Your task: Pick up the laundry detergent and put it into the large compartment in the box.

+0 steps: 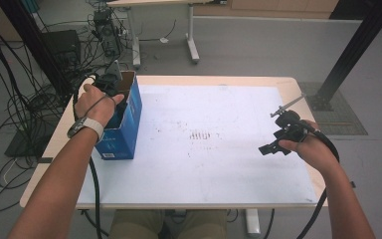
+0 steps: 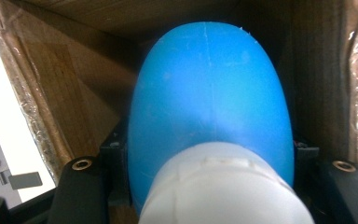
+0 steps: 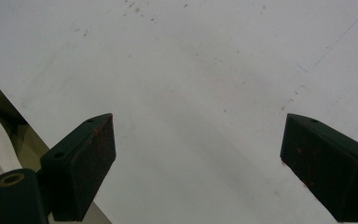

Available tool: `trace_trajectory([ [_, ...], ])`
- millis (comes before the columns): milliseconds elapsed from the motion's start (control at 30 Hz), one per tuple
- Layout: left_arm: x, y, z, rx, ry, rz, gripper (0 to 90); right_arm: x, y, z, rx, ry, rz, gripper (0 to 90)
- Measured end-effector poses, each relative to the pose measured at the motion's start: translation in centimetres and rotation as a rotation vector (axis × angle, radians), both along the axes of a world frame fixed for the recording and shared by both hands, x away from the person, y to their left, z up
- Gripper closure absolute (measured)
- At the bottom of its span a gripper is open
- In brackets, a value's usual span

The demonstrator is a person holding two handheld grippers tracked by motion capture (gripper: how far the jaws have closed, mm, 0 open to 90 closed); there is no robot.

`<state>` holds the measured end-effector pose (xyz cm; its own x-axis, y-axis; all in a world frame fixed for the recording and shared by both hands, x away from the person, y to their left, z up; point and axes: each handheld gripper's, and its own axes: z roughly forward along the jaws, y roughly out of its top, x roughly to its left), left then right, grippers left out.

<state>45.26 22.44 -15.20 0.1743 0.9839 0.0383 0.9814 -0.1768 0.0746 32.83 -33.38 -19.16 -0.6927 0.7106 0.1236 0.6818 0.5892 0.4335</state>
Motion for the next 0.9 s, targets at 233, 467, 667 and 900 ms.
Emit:
trace_trajectory([
  [233,-0.02,-0.01,0.0,0.0,0.0,-0.001,37.5,0.1,0.21,0.05,0.001,0.002,0.001,10.3],
  [467,-0.01,0.1,0.02,-0.002,0.001,-0.002,37.5,0.16,0.29,-0.01,-0.002,0.002,0.004,10.3],
  [667,-0.03,0.07,0.03,-0.002,0.002,-0.002,37.5,0.13,0.34,0.02,-0.001,-0.002,0.005,10.3],
  [900,-0.03,0.2,0.03,-0.006,0.003,-0.001,37.5,0.17,0.45,0.0,-0.001,-0.001,0.008,10.3],
])
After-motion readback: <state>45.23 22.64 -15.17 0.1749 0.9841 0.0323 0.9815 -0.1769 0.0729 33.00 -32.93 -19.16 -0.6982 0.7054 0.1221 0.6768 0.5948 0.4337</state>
